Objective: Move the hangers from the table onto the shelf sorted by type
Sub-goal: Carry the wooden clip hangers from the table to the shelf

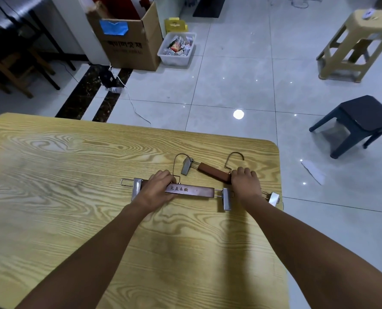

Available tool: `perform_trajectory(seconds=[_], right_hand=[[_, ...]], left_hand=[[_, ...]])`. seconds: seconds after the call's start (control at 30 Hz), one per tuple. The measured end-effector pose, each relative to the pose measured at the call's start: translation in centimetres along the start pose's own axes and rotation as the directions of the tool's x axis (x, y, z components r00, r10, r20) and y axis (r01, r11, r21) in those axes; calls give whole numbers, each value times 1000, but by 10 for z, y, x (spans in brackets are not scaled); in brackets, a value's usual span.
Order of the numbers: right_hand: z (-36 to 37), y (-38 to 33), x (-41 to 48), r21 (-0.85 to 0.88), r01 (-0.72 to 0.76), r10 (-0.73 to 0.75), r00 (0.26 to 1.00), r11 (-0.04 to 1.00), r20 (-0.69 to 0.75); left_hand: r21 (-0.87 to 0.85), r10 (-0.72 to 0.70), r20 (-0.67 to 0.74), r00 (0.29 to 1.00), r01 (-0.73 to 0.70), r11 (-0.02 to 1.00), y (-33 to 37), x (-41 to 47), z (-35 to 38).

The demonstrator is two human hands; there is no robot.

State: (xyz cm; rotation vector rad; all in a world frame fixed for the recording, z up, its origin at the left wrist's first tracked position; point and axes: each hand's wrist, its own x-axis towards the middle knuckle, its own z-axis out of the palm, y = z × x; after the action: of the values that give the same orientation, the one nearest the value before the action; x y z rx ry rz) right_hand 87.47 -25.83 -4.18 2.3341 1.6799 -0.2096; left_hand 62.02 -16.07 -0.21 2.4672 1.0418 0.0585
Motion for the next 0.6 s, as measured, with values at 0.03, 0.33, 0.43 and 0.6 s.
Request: perform_trajectory(seconds=[0.03,0.33,0.43,0.6], right_hand=[[-1,0,-1,-6,3,-3,1000,1000,0],[-39,10,-16,139,-59,61,998,989,-7],[-59,10,-25,155,-36,47,996,987,-73],[-103,-4,-49,206,14,25,983,979,-182]], left_hand=[[-3,3,-8,1000,-3,1000,0,-1,-1],[40,1,-51,999,1,999,6,-26,-29],[48,-4,-80,997,8,999,10,-40,-43],[40,-30,-165,986,37,999,19,-72,-70]])
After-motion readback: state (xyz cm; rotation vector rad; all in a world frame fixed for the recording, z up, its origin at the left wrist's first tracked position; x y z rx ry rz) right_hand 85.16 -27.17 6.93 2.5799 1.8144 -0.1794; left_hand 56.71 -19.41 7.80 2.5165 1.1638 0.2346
